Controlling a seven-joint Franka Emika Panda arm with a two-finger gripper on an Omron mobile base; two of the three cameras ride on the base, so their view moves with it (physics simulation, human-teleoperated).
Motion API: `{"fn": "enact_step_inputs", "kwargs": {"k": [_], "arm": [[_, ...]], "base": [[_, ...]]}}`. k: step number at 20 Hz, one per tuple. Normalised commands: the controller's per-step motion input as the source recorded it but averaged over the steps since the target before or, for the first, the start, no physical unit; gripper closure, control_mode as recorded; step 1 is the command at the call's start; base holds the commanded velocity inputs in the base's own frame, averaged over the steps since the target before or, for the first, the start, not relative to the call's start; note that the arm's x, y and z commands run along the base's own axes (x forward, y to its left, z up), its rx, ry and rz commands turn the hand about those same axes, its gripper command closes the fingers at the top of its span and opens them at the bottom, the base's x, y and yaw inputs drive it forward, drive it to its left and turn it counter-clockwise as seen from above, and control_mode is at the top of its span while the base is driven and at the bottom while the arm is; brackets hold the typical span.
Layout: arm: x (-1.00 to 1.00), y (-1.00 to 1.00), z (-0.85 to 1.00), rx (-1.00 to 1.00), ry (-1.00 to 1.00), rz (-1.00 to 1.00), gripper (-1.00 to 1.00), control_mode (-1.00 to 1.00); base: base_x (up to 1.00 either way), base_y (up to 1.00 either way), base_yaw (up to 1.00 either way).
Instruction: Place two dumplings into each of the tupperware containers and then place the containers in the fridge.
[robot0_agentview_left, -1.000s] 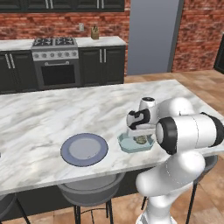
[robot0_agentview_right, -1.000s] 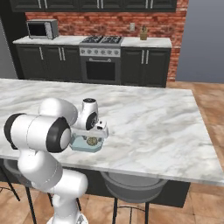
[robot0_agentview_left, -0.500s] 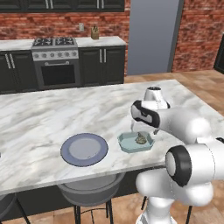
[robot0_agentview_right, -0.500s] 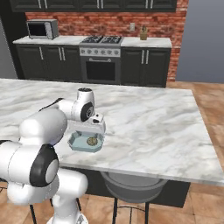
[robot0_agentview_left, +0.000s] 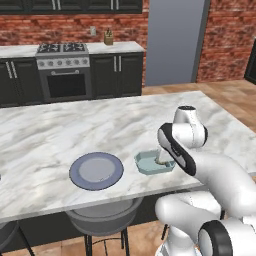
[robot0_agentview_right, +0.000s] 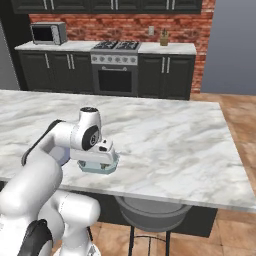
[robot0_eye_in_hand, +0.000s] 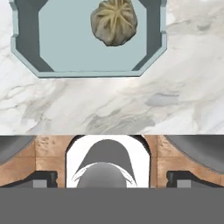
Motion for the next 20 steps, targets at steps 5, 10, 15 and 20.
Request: {"fn": "enact_step_inputs", "kwargs": {"k": [5,10,15,20], "arm": [[-0.09,0.10,0.42,-0.01,-0.06,0.00,-1.00,-1.00],[-0.10,0.00,0.34,-0.01,-0.07,-0.02,-1.00,-1.00],[-0.50,-0.07,0.28,0.00,-0.04,-0.01,-1.00,-1.00],[0.00,0.00,0.00,0.00,0.00,0.00,-1.00,1.00]], "base": [[0.00,0.00,0.00],[0.00,0.00,0.00],[0.00,0.00,0.00],[-1.00,0.44,0.00]]}}
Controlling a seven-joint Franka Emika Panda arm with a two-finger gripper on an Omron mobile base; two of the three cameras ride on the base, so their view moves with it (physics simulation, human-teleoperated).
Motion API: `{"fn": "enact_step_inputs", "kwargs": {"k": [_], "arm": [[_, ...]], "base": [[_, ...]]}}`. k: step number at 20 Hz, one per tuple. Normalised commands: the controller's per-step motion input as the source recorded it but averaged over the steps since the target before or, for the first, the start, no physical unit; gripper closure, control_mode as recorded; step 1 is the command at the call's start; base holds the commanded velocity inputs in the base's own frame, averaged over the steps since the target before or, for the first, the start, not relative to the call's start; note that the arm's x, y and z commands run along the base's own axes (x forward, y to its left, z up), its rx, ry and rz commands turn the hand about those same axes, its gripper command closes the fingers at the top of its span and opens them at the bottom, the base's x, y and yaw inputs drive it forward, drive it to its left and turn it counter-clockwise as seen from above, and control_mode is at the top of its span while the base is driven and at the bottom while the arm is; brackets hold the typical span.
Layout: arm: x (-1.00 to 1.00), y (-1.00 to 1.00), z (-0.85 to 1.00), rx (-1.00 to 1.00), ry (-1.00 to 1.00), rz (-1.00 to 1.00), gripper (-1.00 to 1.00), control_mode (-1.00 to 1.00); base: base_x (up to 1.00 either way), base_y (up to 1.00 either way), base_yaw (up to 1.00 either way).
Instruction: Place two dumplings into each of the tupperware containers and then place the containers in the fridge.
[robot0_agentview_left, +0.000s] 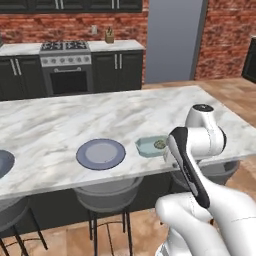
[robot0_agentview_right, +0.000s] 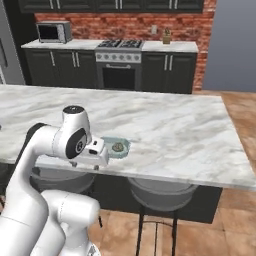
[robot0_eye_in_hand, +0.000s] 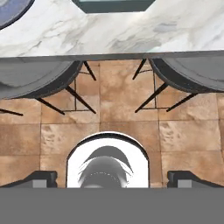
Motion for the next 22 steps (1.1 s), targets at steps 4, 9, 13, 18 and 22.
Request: {"fn": "enact_step_inputs", "kwargs": {"k": [4,9,13,18,22], "arm": [[0.00,0.00,0.00,0.00,0.00,0.00,-1.00,1.00],[0.00,0.00,0.00,0.00,0.00,0.00,-1.00,1.00],[0.00,0.00,0.00,0.00,0.00,0.00,-1.00,1.00],[0.00,0.00,0.00,0.00,0.00,0.00,-1.00,1.00],[0.00,0.00,0.00,0.00,0.00,0.00,-1.00,1.00]], "base": [[-0.89,1.00,0.00],[-0.42,1.00,0.01],[-0.04,1.00,0.08],[0.05,1.00,0.10],[0.01,0.93,-0.02]]}}
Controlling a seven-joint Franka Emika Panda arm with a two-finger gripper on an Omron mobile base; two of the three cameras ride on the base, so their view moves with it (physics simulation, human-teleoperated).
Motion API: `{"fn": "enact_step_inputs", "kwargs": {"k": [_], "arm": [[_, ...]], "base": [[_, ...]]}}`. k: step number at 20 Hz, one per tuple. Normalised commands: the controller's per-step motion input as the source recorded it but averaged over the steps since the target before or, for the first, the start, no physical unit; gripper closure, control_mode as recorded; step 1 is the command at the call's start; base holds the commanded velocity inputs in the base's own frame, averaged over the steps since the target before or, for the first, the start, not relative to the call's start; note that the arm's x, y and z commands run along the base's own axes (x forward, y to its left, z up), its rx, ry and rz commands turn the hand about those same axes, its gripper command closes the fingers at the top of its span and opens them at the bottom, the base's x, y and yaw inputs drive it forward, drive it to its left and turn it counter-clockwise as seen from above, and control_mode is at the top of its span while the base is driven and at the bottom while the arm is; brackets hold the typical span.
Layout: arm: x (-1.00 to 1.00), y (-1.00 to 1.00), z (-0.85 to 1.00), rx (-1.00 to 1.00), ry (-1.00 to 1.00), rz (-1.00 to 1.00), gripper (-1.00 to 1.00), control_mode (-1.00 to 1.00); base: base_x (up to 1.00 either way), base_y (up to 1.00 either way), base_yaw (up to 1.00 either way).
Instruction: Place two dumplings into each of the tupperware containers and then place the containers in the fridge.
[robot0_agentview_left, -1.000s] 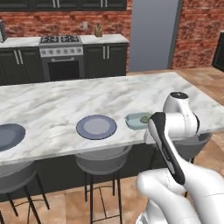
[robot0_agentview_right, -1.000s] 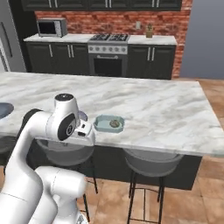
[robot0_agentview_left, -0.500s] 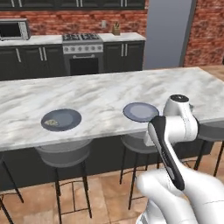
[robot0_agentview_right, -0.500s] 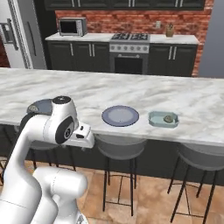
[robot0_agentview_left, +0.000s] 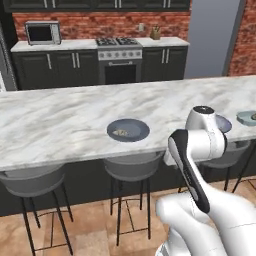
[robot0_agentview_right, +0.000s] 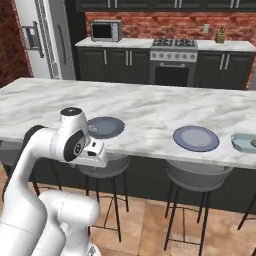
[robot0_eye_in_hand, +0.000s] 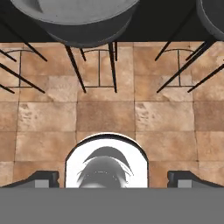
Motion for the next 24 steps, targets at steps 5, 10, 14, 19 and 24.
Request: {"fn": "enact_step_inputs", "kwargs": {"k": [5,10,14,19,24], "arm": [[0.00,0.00,0.00,0.00,0.00,0.00,-1.00,1.00],[0.00,0.00,0.00,0.00,0.00,0.00,-1.00,1.00],[0.00,0.00,0.00,0.00,0.00,0.00,-1.00,1.00],[0.00,0.00,0.00,0.00,0.00,0.00,-1.00,1.00],[0.00,0.00,0.00,0.00,0.00,0.00,-1.00,1.00]], "base": [[0.18,0.71,0.00],[0.45,0.09,-0.01],[0.63,-0.01,0.00],[0.72,0.00,-0.03],[0.63,0.00,-0.12]]}}
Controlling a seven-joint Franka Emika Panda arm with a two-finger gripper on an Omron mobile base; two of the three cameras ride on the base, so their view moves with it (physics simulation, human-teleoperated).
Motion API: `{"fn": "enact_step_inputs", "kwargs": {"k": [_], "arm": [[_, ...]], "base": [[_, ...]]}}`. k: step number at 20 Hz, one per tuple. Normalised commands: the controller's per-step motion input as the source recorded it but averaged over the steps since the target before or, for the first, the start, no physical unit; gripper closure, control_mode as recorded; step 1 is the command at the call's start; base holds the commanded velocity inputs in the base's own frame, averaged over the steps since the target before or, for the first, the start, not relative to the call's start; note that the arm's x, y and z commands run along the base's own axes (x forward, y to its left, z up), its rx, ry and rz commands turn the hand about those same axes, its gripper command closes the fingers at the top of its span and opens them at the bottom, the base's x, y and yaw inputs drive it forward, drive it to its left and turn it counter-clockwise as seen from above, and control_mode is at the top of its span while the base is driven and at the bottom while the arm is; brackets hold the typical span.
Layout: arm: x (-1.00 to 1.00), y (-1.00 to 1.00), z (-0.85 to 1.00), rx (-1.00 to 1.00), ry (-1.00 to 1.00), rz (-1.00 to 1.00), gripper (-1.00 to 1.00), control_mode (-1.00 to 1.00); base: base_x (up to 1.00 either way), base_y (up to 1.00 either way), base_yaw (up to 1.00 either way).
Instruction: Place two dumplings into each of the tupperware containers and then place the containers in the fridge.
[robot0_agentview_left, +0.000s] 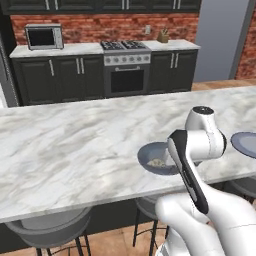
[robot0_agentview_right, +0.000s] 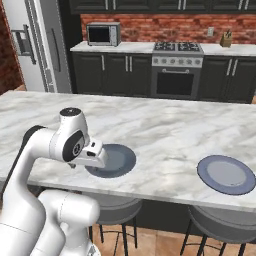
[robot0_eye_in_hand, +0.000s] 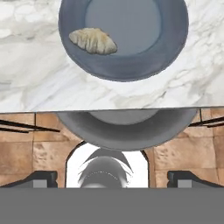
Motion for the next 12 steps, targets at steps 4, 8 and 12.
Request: {"fn": "enact_step_inputs", "kwargs": {"k": [4,8,12], "arm": [[0.00,0.00,0.00,0.00,0.00,0.00,-1.00,1.00],[0.50,0.05,0.00,0.00,0.00,0.00,-1.00,-1.00],[1.00,0.36,-0.18,0.00,0.00,0.04,-1.00,-1.00]], "base": [[0.49,0.00,-0.04],[0.38,0.00,0.00],[0.00,0.00,0.00]]}}
